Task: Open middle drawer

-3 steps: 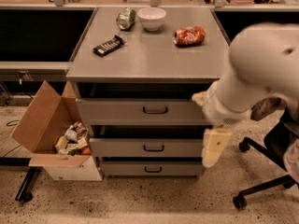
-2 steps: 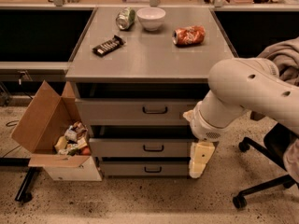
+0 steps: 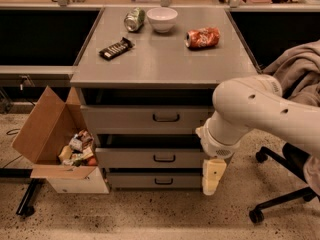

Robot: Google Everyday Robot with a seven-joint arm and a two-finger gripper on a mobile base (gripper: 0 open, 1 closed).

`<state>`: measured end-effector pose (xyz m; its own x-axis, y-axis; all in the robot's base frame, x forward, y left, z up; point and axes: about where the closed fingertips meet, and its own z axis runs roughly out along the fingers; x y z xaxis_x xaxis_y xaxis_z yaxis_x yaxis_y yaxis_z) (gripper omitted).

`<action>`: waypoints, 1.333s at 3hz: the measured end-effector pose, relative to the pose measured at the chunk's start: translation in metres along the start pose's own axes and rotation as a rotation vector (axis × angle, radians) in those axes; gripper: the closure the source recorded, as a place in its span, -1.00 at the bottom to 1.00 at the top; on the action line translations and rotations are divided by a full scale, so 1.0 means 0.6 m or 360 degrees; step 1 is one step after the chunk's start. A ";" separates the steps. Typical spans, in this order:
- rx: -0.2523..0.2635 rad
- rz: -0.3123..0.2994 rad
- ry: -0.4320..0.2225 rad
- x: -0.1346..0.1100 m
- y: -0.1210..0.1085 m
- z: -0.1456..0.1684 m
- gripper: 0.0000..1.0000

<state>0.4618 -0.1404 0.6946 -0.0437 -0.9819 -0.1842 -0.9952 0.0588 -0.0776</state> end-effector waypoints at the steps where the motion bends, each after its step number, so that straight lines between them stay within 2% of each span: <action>1: -0.0012 -0.0037 0.0073 0.033 -0.003 0.077 -1.00; 2: -0.0049 -0.0084 0.0103 0.048 -0.016 0.169 -1.00; 4: -0.0031 -0.0087 0.0118 0.051 -0.017 0.180 -1.00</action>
Offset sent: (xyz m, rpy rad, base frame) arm 0.0319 -0.0091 -0.1552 -0.0860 0.0372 0.0806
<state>0.4798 -0.1516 0.5838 0.0054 -0.9942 -0.1071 -0.9978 0.0018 -0.0666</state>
